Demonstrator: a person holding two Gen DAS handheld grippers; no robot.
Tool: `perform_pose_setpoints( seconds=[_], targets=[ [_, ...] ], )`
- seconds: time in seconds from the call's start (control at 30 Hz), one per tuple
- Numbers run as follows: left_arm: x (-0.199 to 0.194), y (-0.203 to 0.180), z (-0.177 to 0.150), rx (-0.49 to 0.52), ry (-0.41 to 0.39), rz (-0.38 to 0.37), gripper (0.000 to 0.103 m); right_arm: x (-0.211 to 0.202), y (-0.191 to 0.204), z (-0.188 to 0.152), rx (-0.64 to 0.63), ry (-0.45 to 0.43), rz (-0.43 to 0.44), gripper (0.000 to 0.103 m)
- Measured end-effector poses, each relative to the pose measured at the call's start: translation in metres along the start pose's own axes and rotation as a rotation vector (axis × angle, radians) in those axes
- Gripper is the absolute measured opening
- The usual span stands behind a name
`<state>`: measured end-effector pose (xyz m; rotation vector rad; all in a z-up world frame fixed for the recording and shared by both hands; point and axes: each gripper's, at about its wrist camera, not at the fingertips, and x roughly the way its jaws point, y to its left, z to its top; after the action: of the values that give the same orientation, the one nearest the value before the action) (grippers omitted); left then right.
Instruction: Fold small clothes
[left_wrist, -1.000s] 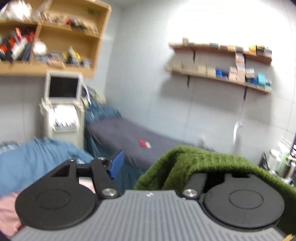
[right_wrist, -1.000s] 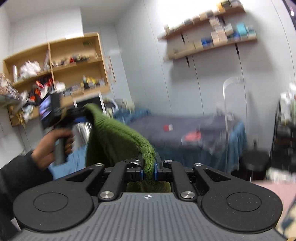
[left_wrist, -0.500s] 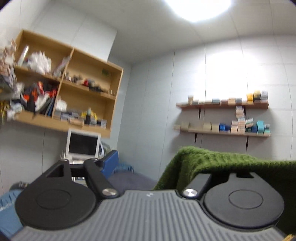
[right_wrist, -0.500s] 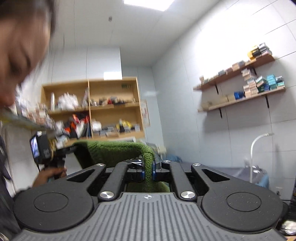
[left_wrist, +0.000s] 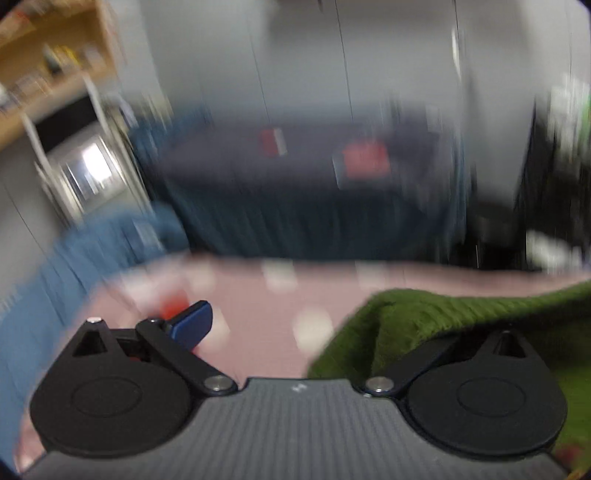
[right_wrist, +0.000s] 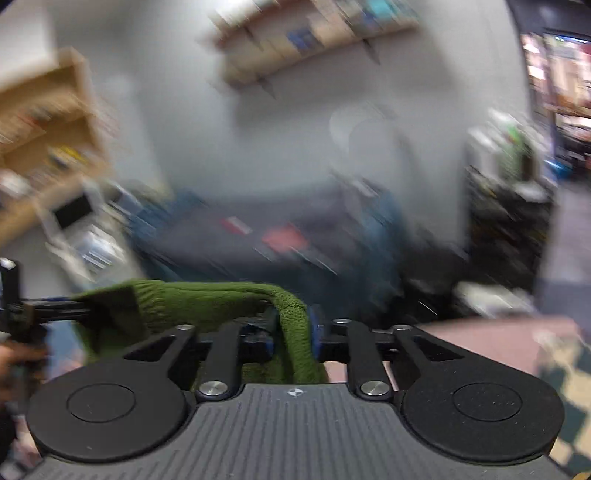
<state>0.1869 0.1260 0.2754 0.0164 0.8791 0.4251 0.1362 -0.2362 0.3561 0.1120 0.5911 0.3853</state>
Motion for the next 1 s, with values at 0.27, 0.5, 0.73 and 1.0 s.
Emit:
perform_pose_setpoints(
  seconds=[0.27,0.5,0.73,1.0],
  targets=[
    [0.079,-0.014,-0.097,0.030,0.194,-0.079,0.101,0.068,0.000,-0.104,-0.051,0.156,-0.189,0.086],
    [0.096,0.055,-0.119,-0.115,0.193,-0.105,0.103,0.051,-0.011,-0.161,-0.046,0.288,-0.206,0.103],
    [0.088,0.026,-0.057,-0.224,0.174,-0.610,0.102,0.065,-0.007,-0.155,0.062,0.296,-0.158,0.097],
    [0.099,0.033,-0.055,-0.034,0.167,-0.183,0.103,0.096,0.017,-0.143,-0.163,0.278,-0.140,0.098]
  ],
)
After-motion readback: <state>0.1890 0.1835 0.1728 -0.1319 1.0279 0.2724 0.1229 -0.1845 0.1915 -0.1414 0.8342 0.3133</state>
